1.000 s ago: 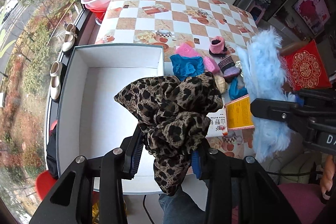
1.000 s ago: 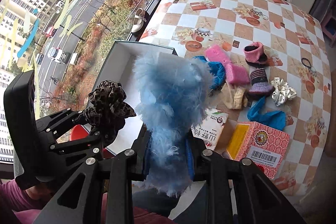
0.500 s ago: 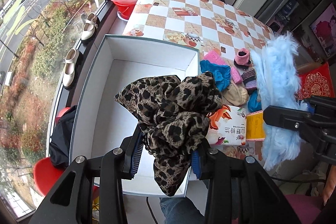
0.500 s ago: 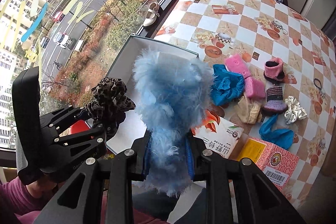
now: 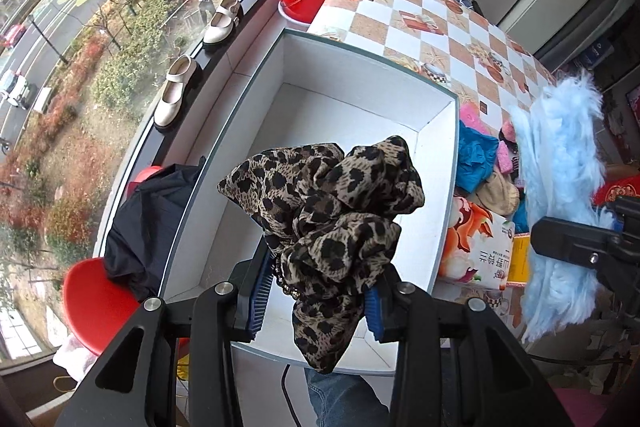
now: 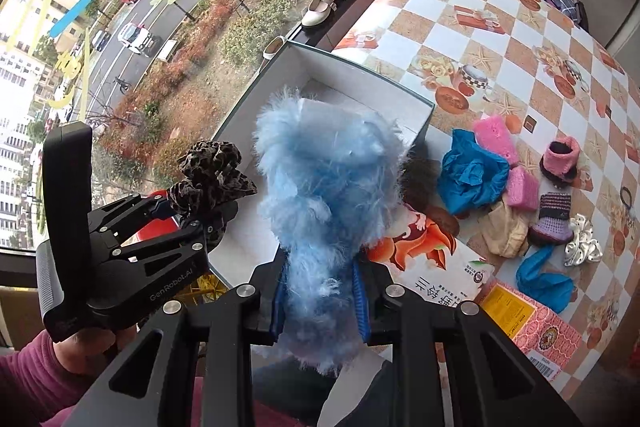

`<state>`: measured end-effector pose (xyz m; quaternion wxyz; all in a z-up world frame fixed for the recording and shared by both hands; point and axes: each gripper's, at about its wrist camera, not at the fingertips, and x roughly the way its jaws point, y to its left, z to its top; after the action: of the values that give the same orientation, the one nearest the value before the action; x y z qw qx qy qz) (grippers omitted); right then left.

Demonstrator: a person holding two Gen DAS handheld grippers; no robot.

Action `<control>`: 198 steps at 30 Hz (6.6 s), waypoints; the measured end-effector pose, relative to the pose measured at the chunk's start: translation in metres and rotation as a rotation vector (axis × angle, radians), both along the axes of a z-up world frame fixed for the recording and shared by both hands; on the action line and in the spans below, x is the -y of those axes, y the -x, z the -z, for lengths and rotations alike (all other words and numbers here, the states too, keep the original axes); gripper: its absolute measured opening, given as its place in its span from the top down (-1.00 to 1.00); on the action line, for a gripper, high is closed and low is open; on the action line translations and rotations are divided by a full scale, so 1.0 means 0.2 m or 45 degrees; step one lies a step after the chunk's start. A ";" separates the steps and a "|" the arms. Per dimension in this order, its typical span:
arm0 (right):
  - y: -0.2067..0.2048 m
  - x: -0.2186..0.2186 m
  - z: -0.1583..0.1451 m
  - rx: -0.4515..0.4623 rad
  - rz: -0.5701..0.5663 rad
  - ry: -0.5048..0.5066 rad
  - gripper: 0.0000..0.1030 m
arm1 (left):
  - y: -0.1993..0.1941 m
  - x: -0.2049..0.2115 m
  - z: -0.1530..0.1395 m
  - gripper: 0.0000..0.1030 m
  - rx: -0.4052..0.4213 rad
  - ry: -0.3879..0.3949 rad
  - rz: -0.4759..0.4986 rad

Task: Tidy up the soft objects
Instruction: 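Carry the leopard scrunchie and blue duster over the white box with both tools, then open both tools to drop the scrunchie and duster into the box, then grasp the pink sponge with the left tool while the right tool grasps the cream polka-dot scrunchie, then carry the pink sponge and polka-dot scrunchie over the white box with both tools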

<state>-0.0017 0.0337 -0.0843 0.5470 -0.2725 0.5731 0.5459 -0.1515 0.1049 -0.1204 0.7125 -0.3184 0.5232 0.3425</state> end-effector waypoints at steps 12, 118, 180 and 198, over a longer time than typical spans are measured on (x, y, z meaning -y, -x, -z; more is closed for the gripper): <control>0.20 -0.18 0.10 -0.041 -0.147 0.050 0.47 | 0.12 -0.03 0.10 0.17 -0.089 0.004 -0.059; -1.47 0.99 0.53 -0.303 0.834 0.201 -0.99 | -1.91 0.04 0.64 -0.99 -0.480 0.007 0.859; -1.60 0.69 1.07 0.173 0.580 0.398 0.34 | -1.84 -0.03 0.80 -0.43 -0.343 0.073 0.528; -1.56 0.79 0.64 0.049 0.645 0.151 0.37 | -1.60 0.13 0.24 -0.43 -0.085 -0.049 0.528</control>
<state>0.3101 -0.1245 -0.2127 0.6600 -0.1624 0.6437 0.3517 0.1688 0.0790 -0.1685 0.7558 -0.1788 0.5942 0.2089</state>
